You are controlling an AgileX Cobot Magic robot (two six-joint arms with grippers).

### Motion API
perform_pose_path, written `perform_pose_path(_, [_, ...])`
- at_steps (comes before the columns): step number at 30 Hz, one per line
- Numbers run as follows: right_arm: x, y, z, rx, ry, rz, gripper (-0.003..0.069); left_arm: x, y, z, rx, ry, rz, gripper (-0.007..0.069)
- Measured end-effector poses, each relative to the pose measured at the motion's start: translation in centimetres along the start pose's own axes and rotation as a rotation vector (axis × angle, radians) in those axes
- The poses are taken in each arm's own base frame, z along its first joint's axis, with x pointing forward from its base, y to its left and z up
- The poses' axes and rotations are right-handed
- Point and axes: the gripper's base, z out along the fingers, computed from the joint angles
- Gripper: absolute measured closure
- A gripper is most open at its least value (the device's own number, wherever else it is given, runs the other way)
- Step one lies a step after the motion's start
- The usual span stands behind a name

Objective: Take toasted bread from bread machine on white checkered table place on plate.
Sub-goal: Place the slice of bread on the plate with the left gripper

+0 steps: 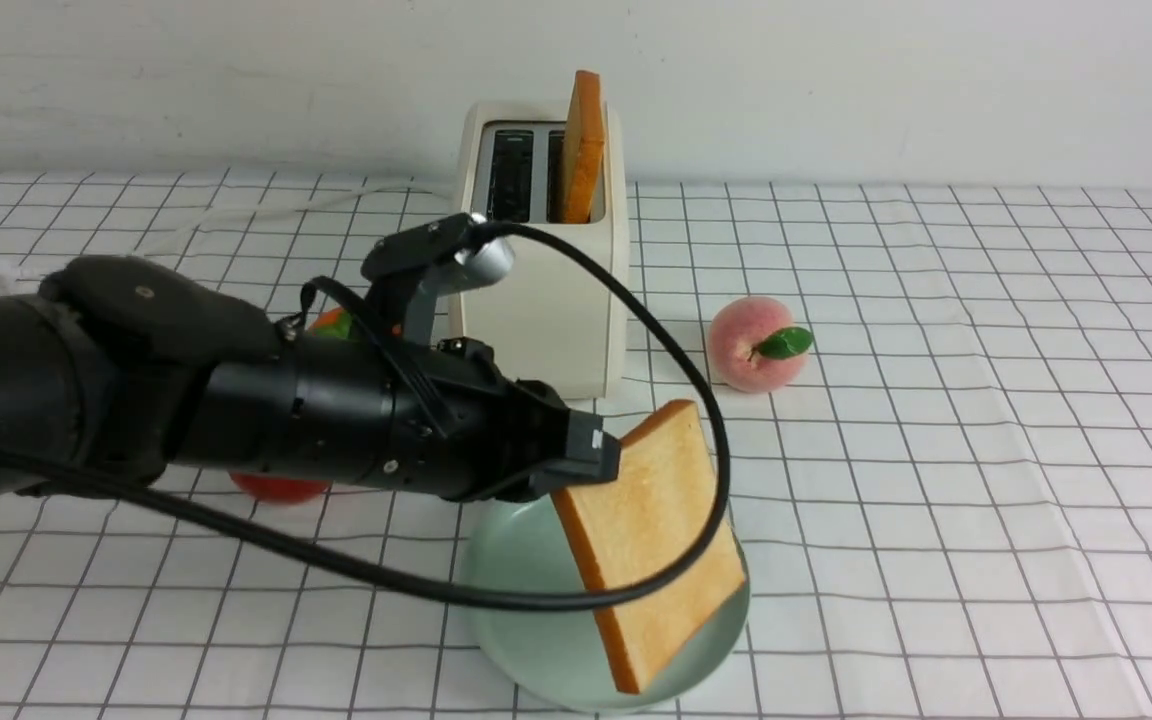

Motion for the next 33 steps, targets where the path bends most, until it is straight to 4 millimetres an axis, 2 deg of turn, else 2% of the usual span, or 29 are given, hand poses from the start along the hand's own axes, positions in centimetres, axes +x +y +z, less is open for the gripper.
perform_pose_path(5, [0.0,0.0,0.0,0.000,0.000,0.000,0.0419,0.1,2.3,1.2,-0.008,0.014,-0.063,0.0592])
perform_pose_path(8, [0.0,0.0,0.0,0.000,0.000,0.000,0.0419,0.2,2.9,1.8,-0.002,0.008,-0.077,0.0592])
perform_pose_path(15, [0.0,0.0,0.0,0.000,0.000,0.000,0.0419,0.6,3.9,3.3,0.014,0.007,-0.109,0.0592])
perform_pose_path(22, [0.0,0.0,0.0,0.000,0.000,0.000,0.0419,0.9,4.2,3.6,-0.003,0.025,-0.035,0.0582])
perform_pose_path(26, [0.0,0.0,0.0,0.000,0.000,0.000,0.0419,1.1,4.5,3.6,-0.032,0.048,0.020,0.0470])
perform_pose_path(29, [0.0,0.0,0.0,0.000,0.000,0.000,0.0419,1.3,4.6,3.5,-0.047,0.073,0.070,0.0307])
perform_pose_path(30, [0.0,0.0,0.0,0.000,0.000,0.000,0.0419,1.3,4.6,3.5,-0.048,0.074,0.070,0.0296])
perform_pose_path(31, [0.0,0.0,0.0,0.000,0.000,0.000,0.0419,1.1,4.4,3.1,-0.057,0.073,0.101,0.0208])
perform_pose_path(32, [0.0,0.0,0.0,0.000,0.000,0.000,0.0419,1.1,4.3,3.0,-0.057,0.072,0.101,0.0197])
perform_pose_path(33, [0.0,0.0,0.0,0.000,0.000,0.000,0.0419,0.8,4.0,2.4,-0.070,0.058,0.136,0.0116])
